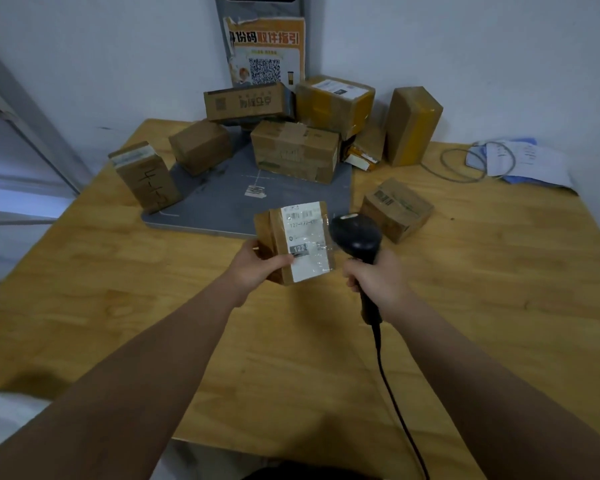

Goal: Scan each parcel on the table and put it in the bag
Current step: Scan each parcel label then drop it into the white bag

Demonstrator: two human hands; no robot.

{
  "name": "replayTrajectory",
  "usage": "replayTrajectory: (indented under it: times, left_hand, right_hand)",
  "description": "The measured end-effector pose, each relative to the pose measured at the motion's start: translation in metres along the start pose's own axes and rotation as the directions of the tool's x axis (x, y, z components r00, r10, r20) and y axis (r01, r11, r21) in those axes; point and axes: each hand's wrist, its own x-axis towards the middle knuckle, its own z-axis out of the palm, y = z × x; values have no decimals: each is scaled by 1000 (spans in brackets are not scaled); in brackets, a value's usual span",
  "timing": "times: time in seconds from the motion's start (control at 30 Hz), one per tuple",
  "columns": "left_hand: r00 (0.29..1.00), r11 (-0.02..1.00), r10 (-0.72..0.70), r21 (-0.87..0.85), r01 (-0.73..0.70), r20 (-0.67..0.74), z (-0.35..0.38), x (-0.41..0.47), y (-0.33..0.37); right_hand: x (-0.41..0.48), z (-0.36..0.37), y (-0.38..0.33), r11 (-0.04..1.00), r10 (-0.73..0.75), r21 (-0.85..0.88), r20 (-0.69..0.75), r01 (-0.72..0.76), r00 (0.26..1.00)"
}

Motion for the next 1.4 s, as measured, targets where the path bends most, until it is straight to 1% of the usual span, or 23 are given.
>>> replayTrajectory:
  times: [0.07, 0.1, 0.2, 0.23, 0.33, 0.4, 0.63, 0.8, 0.93, 1.07, 1.2, 1.27, 1.4]
  left_hand:
    - [1000, 1000, -7, 11, 7, -30, 0, 2, -9]
    - [999, 1000, -9, 4, 9, -39, 0, 2, -13]
    - [999, 1000, -9, -14, 8, -48, 2, 2, -22]
    - [999, 1000, -8, -12, 7, -49, 3, 2, -24]
    - [999, 1000, -11, -23, 10, -47, 2, 4, -26]
    - [999, 999, -8, -39, 6, -51, 2, 5, -28]
    - [998, 999, -13, -51, 10, -56, 1, 6, -32]
    - [997, 999, -21, -51, 18, -68, 1, 5, -32]
    - [998, 998, -55, -38, 53, -44, 0, 9, -35]
    - [996, 992, -91, -84, 89, -21, 0, 10, -35]
    - [995, 988, -100, -117, 97, -25, 4, 10, -33]
    - [994, 986, -109, -131, 105, -27, 5, 10, -32]
    - [993, 983, -113, -145, 111, -12, 4, 13, -32]
  right_hand:
    - [-13, 2, 1, 994, -104, -23, -21, 103, 994]
    - [-17, 2, 1, 993, -118, -6, -21, 118, 993]
    - [-26, 3, 2, 991, -78, 111, 17, 76, 997]
    - [-27, 4, 3, 992, -57, 111, 29, 53, 998]
    - [-26, 7, 9, 999, 14, 36, 29, -15, 999]
    - [-26, 7, 12, 999, 36, 9, 22, -36, 999]
    - [-32, 5, 7, 1000, -12, 29, 19, 12, 1000]
    - [-34, 6, 5, 1000, 26, 4, 32, -26, 999]
    - [-28, 11, -7, 994, 61, -90, 68, -55, 996]
    - [-12, 16, -45, 978, 82, -199, 76, -65, 994]
    - [-4, 7, -88, 942, 217, -298, 188, -155, 958]
    - [-2, 2, -103, 921, 256, -352, 212, -171, 943]
    - [1, 2, -122, 906, 255, -394, 223, -152, 941]
